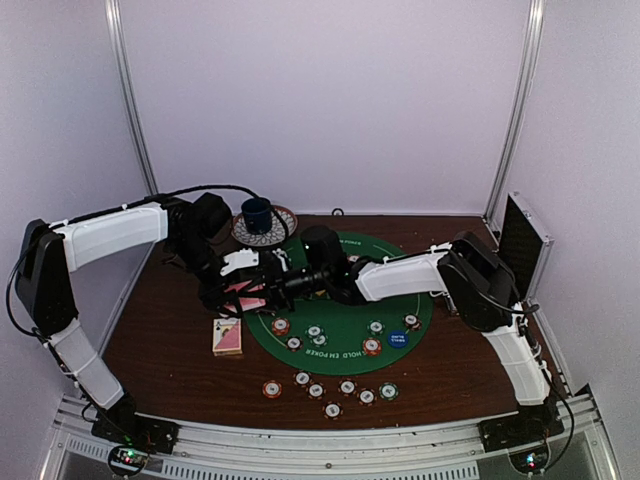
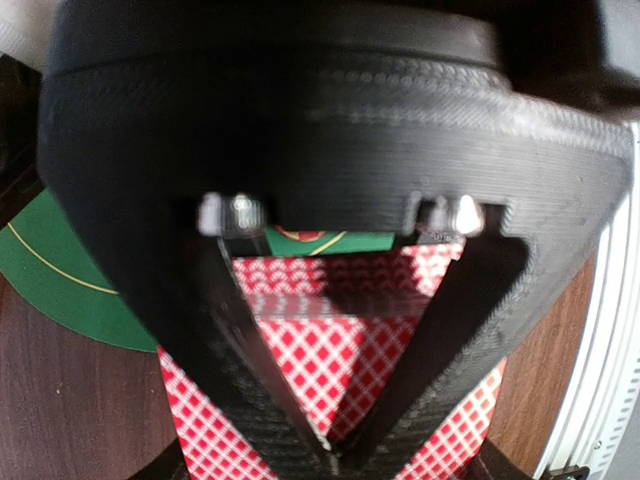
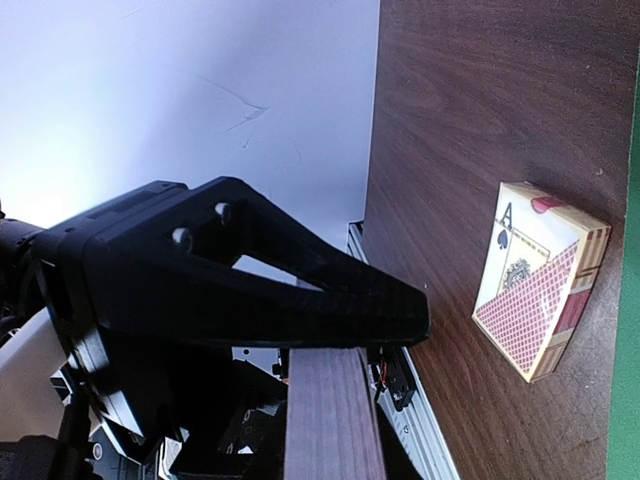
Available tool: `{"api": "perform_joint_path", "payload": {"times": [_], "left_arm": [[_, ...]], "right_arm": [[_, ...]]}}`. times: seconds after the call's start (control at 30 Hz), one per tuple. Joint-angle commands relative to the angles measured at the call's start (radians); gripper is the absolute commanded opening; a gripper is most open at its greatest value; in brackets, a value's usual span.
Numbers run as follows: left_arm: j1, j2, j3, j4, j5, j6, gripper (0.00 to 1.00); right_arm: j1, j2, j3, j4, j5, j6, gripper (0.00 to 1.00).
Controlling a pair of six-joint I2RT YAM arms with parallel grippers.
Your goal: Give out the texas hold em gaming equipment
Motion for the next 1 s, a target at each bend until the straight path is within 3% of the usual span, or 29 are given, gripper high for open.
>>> {"api": "perform_joint_path", "payload": {"times": [0.0, 0.13, 0.27, 0.37, 0.97], "left_arm": [[-0.008, -0.014, 0.032, 0.003, -0.004, 0.020, 0.36], [-0.015, -0.014, 0.036, -0.001, -0.003, 0.020, 0.35], [-0.024, -0.014, 0.029, -0.002, -0.010, 0.023, 0.26], [-0.028, -0.016, 0.027, -0.002, -0.020, 0.024, 0.24], [-0.031, -0.036, 0.033, -0.017, -0.048, 0.030, 0.17]], "right_arm": [[-0.005, -0.018, 0.022, -0.119, 0.040, -0.090, 0.01], [-0.008, -0.029, 0.030, -0.189, 0.058, -0.138, 0.15], [-0.011, -0.036, 0.043, -0.213, 0.070, -0.146, 0.37], [-0.011, -0.041, 0.058, -0.243, 0.080, -0.161, 0.45], [-0.041, -0.098, -0.020, -0.311, 0.101, -0.208, 0.44]]}}
